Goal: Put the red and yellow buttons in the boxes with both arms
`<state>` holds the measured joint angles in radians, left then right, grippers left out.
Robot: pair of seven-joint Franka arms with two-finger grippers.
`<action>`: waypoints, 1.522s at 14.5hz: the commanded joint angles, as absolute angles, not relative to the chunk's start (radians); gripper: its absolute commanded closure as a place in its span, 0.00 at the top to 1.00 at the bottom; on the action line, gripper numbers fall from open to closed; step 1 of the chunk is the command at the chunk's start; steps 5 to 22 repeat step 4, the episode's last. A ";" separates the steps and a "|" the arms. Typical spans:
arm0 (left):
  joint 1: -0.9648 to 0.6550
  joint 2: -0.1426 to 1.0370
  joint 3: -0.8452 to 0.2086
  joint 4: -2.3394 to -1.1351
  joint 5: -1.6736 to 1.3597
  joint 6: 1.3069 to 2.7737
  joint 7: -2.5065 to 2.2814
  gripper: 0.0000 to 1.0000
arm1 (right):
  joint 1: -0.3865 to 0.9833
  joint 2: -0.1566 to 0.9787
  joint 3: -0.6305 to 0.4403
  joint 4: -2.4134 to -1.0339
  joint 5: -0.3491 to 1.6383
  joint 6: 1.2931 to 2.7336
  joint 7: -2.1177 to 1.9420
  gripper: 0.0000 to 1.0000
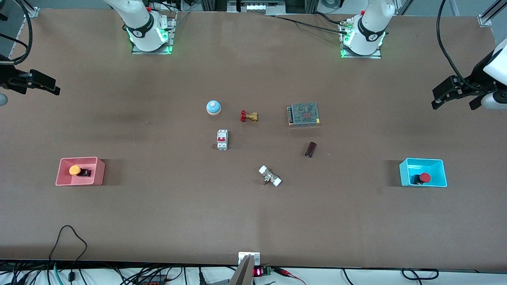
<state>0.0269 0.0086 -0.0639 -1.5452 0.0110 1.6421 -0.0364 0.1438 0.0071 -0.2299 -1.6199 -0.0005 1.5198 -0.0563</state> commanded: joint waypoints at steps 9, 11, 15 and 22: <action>0.048 -0.029 -0.077 -1.542 0.003 1.597 -0.043 1.00 | 0.141 -0.025 -0.222 -1.647 -0.017 1.522 -0.040 1.00; 0.048 -0.029 -0.077 -1.542 0.003 1.597 -0.043 1.00 | 0.141 -0.025 -0.222 -1.647 -0.017 1.522 -0.040 1.00; 0.048 -0.029 -0.077 -1.542 0.003 1.597 -0.043 1.00 | 0.141 -0.025 -0.222 -1.647 -0.017 1.522 -0.040 1.00; 0.048 -0.029 -0.077 -1.542 0.003 1.597 -0.043 1.00 | 0.141 -0.025 -0.222 -1.647 -0.017 1.522 -0.040 1.00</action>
